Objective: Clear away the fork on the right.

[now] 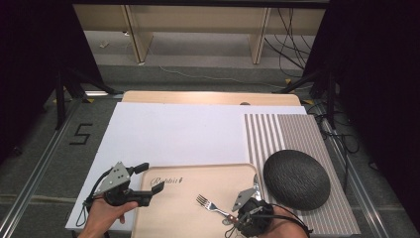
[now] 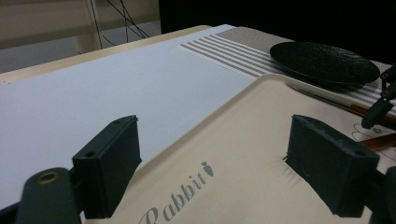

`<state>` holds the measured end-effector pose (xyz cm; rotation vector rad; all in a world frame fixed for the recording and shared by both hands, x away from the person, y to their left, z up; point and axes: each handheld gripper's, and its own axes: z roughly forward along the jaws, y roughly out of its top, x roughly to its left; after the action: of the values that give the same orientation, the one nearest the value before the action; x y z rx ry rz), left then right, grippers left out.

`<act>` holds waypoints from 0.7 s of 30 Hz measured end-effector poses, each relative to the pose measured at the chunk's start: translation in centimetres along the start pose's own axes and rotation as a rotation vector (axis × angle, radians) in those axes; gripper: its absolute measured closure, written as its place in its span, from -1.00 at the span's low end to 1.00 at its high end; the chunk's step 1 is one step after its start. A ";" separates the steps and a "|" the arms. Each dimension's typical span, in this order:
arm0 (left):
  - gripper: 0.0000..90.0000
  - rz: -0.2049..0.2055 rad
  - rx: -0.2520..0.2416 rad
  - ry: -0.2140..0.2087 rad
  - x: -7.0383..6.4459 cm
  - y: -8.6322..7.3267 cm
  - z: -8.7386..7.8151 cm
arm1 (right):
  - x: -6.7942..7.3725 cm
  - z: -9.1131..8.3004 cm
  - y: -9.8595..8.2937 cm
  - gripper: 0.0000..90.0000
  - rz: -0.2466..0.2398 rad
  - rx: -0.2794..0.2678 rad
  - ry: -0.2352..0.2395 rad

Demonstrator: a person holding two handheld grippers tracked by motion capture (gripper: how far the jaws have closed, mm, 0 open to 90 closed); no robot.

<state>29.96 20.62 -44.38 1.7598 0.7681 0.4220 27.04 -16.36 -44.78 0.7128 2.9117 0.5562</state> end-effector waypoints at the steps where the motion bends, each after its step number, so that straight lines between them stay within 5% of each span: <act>1: -0.62 0.008 0.000 0.001 0.1 0.0 0.0 | 0.0 0.0 0.0 0.05 0.001 -0.016 -0.013; 4: -0.62 0.009 -0.001 0.002 0.1 0.0 -0.1 | -0.1 -0.1 0.2 -0.15 -0.023 -0.068 -0.023; 8: -0.62 0.010 0.000 0.002 0.1 0.0 -0.1 | -0.1 -0.4 0.4 -0.29 0.018 -0.098 -0.058; 11: -0.62 0.009 0.000 0.002 0.1 0.0 -0.1 | -0.2 -0.3 0.5 -0.38 0.002 -0.146 -0.071; 21: -0.62 0.007 0.002 0.006 0.1 0.0 0.0 | 0.3 -0.6 1.0 -0.38 0.048 -0.216 -0.089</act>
<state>30.03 20.74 -44.36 1.7643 0.7667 0.4316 27.13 -15.59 -43.87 0.7582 2.7048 0.8072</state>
